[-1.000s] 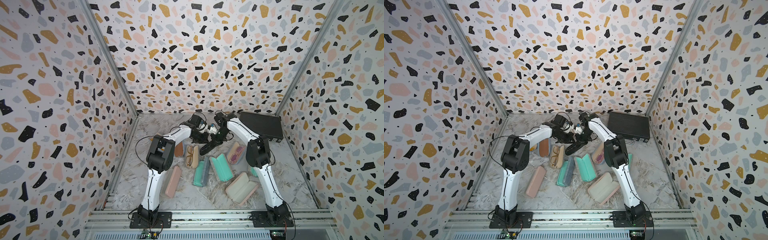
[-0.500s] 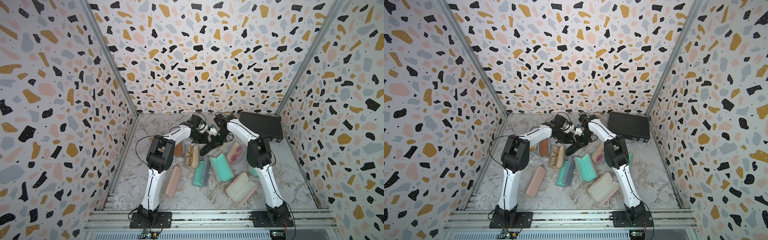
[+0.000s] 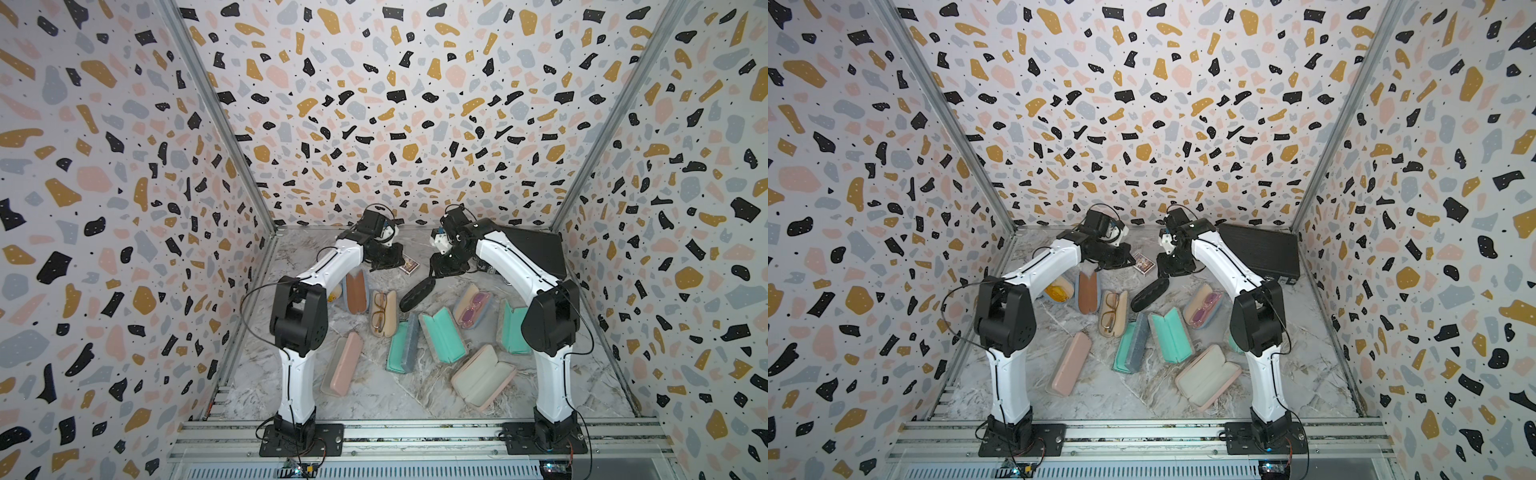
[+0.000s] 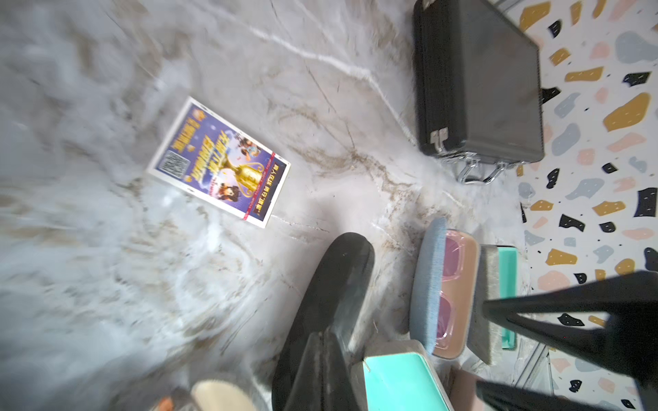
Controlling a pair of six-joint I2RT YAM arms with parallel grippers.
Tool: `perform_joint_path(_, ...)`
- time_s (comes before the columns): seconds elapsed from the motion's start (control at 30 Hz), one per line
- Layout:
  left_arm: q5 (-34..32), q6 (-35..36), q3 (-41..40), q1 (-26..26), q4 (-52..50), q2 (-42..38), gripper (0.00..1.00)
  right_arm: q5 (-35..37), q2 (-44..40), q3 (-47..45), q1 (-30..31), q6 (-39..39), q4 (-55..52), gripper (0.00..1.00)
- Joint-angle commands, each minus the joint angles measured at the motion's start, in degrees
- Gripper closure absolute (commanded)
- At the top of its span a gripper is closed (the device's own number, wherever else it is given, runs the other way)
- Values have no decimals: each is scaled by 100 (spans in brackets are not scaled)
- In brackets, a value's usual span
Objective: Close the glasses case
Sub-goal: Close the glasses case at the center of the board, then pick up the glasses case at the center of the board.
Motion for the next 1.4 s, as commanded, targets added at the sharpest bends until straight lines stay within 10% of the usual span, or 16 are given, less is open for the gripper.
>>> perform_joint_path(0.0,-710,-109,-457,112,-192,-1063,63,-24,-121,-20,34,703,-104,37)
perform_joint_path(0.27,-1659,-586,-2375,433,-215,-3719,2,87,103,54,56,1732,-31,13)
perform_joint_path(0.6,-1381,-1398,-3476,526,-457,-5239,1,11,1121,918,72,2350,-196,12)
perform_joint_path(1.37,-1201,-1024,-3679,558,-434,-4575,1,-231,2000,1376,46,2455,-306,22)
